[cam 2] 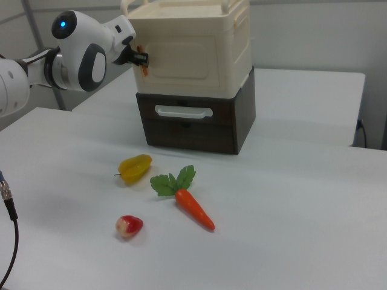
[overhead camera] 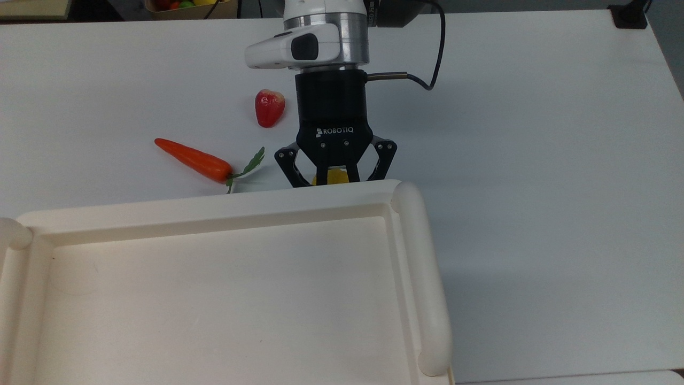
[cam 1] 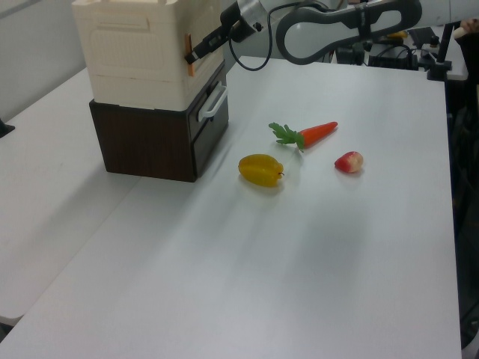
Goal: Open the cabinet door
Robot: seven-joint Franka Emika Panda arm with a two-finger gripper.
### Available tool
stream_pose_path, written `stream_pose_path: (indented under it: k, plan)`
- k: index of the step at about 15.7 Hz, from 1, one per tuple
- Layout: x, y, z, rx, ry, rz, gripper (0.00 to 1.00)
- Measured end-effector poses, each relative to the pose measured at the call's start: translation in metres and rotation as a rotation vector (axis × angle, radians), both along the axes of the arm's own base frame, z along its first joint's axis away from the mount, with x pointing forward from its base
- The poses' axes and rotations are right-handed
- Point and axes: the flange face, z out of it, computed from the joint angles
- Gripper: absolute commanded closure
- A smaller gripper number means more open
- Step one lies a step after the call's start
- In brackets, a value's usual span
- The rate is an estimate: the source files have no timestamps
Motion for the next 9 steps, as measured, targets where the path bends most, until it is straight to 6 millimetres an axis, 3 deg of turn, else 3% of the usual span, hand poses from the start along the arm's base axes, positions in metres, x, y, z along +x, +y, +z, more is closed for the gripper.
stream_pose_path:
  k: [9]
  plan:
    - [-0.0008,0.0020,0.0001,-0.018,-0.002,0.007,0.99]
